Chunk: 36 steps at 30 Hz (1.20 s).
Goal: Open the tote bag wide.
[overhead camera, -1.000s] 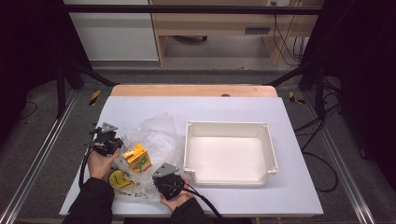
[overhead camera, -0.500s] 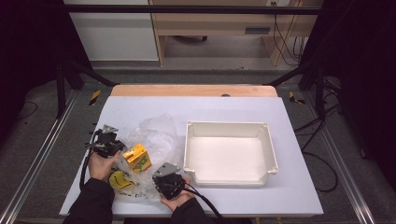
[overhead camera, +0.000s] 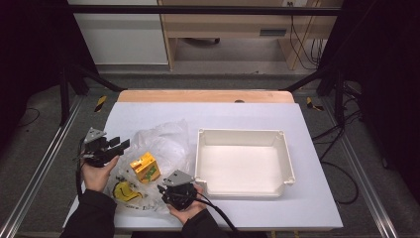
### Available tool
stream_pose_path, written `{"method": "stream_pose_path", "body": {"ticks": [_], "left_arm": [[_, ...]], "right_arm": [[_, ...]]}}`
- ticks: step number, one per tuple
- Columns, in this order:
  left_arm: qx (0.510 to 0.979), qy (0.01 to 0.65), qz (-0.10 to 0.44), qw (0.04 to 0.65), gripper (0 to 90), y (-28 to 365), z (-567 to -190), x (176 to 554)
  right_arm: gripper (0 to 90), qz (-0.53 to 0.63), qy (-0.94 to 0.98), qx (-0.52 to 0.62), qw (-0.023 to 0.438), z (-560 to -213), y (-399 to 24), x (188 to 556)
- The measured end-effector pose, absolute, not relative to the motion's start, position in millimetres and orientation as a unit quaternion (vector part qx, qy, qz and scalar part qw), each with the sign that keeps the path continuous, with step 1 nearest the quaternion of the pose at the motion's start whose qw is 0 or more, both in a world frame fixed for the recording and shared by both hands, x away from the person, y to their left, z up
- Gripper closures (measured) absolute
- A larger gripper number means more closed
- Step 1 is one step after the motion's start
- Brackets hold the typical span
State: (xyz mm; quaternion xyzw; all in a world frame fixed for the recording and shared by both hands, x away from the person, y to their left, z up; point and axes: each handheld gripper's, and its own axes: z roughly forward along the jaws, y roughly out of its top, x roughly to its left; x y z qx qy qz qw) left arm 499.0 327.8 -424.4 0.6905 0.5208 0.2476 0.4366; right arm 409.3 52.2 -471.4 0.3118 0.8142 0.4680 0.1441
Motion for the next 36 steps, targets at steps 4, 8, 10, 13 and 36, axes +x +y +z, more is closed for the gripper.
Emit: {"method": "stream_pose_path", "body": {"ticks": [4, 8, 10, 13, 36], "left_arm": [[0.681, 0.515, 0.255, 0.454, 50.6, 331, -413, 488], [0.681, 0.507, 0.263, 0.459, 49.5, 332, -406, 479], [0.682, 0.500, 0.268, 0.462, 48.1, 332, -402, 471], [0.685, 0.494, 0.273, 0.461, 46.9, 331, -399, 466], [0.707, 0.437, 0.262, 0.491, 45.6, 315, -380, 418]], "right_arm": [[65.3, 0.479, 0.809, 0.307, 0.149, -464, 50, 409], [62.7, 0.486, 0.804, 0.306, 0.155, -457, 46, 408], [60.9, 0.491, 0.800, 0.307, 0.156, -452, 42, 408], [59.6, 0.494, 0.798, 0.307, 0.158, -450, 39, 408], [43.6, 0.525, 0.780, 0.296, 0.168, -414, 9, 411]]}}
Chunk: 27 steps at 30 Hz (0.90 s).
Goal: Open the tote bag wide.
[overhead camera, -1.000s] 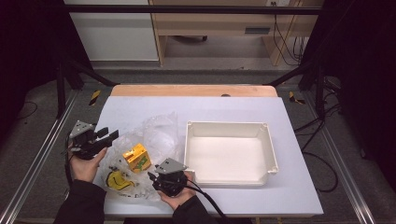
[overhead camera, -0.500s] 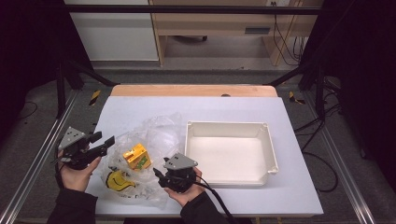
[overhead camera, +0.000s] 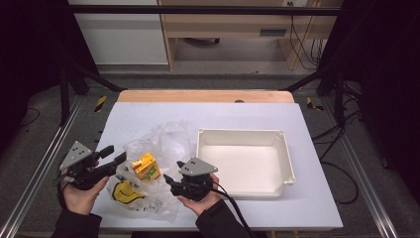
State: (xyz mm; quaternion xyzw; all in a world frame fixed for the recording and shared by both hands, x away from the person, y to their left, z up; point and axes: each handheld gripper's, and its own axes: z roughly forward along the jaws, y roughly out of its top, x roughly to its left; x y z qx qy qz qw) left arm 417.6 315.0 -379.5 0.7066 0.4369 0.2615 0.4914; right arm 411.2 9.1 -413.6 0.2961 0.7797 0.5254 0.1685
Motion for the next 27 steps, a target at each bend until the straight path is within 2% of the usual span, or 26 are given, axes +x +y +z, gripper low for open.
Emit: {"method": "stream_pose_path", "body": {"ticks": [8, 11, 12, 13, 15, 16, 18, 19, 20, 21, 23, 24, 25, 26, 27], "left_arm": [[0.718, 0.437, 0.240, 0.486, 49.3, 316, -387, 399], [0.733, 0.444, 0.227, 0.463, 53.5, 312, -396, 398], [0.737, 0.446, 0.225, 0.455, 58.3, 311, -399, 399], [0.741, 0.451, 0.221, 0.445, 67.1, 310, -402, 400], [0.759, 0.460, 0.221, 0.404, 74.5, 309, -413, 402], [0.759, 0.460, 0.221, 0.404, 77.7, 309, -413, 402], [0.764, 0.465, 0.215, 0.393, 84.1, 309, -421, 403], [0.768, 0.465, 0.214, 0.384, 86.0, 311, -426, 404], [0.768, 0.465, 0.214, 0.384, 87.4, 311, -426, 404], [0.769, 0.469, 0.211, 0.379, 87.4, 312, -430, 404], [0.777, 0.473, 0.209, 0.359, 88.5, 314, -440, 406], [0.777, 0.473, 0.209, 0.359, 88.6, 314, -440, 406], [0.781, 0.472, 0.207, 0.353, 88.7, 315, -444, 406], [0.784, 0.473, 0.206, 0.345, 88.7, 315, -448, 406], [0.795, 0.470, 0.205, 0.326, 88.7, 316, -454, 406]], "right_arm": [[46.1, 0.524, 0.787, 0.282, 0.161, -414, 17, 407], [46.3, 0.522, 0.792, 0.278, 0.150, -418, 20, 406], [46.5, 0.521, 0.795, 0.277, 0.145, -421, 22, 405], [46.8, 0.517, 0.799, 0.274, 0.139, -427, 25, 403], [47.6, 0.512, 0.804, 0.270, 0.134, -435, 30, 401], [47.6, 0.512, 0.804, 0.270, 0.134, -435, 30, 401], [50.5, 0.503, 0.811, 0.267, 0.132, -442, 35, 400], [56.6, 0.495, 0.818, 0.265, 0.128, -449, 39, 400], [56.6, 0.495, 0.818, 0.265, 0.128, -449, 39, 400], [59.0, 0.493, 0.819, 0.264, 0.128, -452, 42, 400], [70.5, 0.487, 0.824, 0.264, 0.122, -461, 49, 401], [70.5, 0.487, 0.824, 0.264, 0.122, -461, 49, 401], [77.7, 0.483, 0.827, 0.262, 0.117, -466, 53, 401], [77.7, 0.483, 0.827, 0.262, 0.117, -466, 53, 401], [82.6, 0.478, 0.832, 0.259, 0.111, -471, 58, 402]]}}
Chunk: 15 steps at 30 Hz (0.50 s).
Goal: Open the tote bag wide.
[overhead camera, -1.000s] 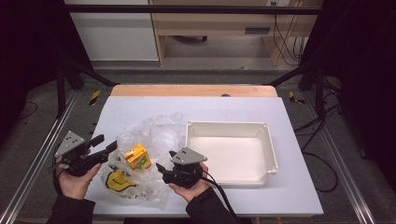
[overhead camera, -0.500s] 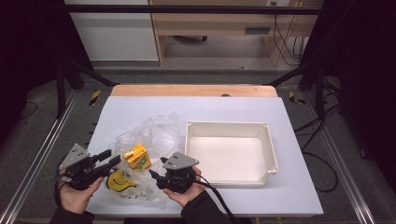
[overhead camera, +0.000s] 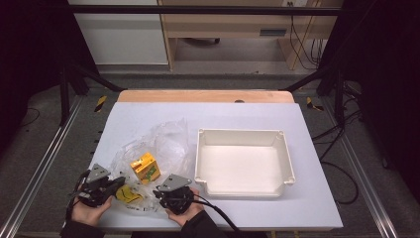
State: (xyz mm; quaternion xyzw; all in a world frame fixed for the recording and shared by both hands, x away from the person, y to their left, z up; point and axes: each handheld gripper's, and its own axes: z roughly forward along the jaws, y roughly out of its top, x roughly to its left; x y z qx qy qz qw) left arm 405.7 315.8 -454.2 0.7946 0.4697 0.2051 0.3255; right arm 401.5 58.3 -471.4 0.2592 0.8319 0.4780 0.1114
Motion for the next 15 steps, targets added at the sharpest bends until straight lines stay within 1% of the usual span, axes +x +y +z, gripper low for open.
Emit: {"method": "stream_pose_path", "body": {"ticks": [1, 4, 6, 11, 12, 13, 14, 15], "left_arm": [[0.795, 0.470, 0.205, 0.326, 88.7, 316, -454, 406], [0.804, 0.465, 0.209, 0.305, 88.7, 317, -460, 404], [0.805, 0.466, 0.211, 0.300, 88.7, 320, -461, 403], [0.806, 0.469, 0.222, 0.284, 88.7, 322, -465, 404], [0.807, 0.472, 0.221, 0.279, 88.5, 322, -467, 407], [0.807, 0.472, 0.221, 0.279, 88.2, 322, -467, 407], [0.809, 0.470, 0.220, 0.277, 87.4, 321, -469, 409], [0.808, 0.467, 0.221, 0.282, 87.4, 320, -469, 411]], "right_arm": [[82.6, 0.478, 0.832, 0.259, 0.111, -471, 58, 402], [88.9, 0.470, 0.840, 0.254, 0.096, -480, 68, 400], [89.8, 0.466, 0.843, 0.252, 0.091, -484, 73, 400], [90.0, 0.448, 0.853, 0.254, 0.089, -488, 79, 400], [87.5, 0.438, 0.855, 0.263, 0.088, -489, 81, 402], [87.5, 0.438, 0.855, 0.263, 0.088, -489, 81, 402], [84.1, 0.427, 0.859, 0.269, 0.085, -490, 83, 403], [84.1, 0.427, 0.859, 0.269, 0.085, -490, 83, 403]]}}
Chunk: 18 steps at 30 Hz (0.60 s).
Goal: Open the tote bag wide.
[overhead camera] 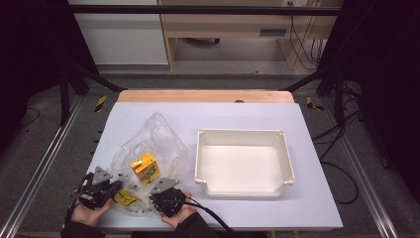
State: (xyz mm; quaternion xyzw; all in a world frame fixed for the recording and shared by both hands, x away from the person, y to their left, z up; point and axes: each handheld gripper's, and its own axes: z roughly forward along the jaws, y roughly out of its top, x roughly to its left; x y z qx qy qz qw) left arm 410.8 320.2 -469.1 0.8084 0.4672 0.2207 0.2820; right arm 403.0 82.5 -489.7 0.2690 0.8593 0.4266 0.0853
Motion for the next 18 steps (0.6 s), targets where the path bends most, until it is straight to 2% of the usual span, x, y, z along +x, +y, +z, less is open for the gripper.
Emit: {"method": "stream_pose_path", "body": {"ticks": [8, 13, 18], "left_arm": [[0.795, 0.467, 0.230, 0.311, 67.5, 318, -464, 412], [0.779, 0.463, 0.240, 0.348, 60.2, 316, -455, 409], [0.778, 0.458, 0.245, 0.353, 59.5, 314, -453, 408]], "right_arm": [[60.0, 0.479, 0.833, 0.260, 0.099, -470, 68, 403], [54.0, 0.516, 0.806, 0.267, 0.110, -449, 53, 406], [50.8, 0.545, 0.783, 0.272, 0.123, -428, 38, 409]]}}
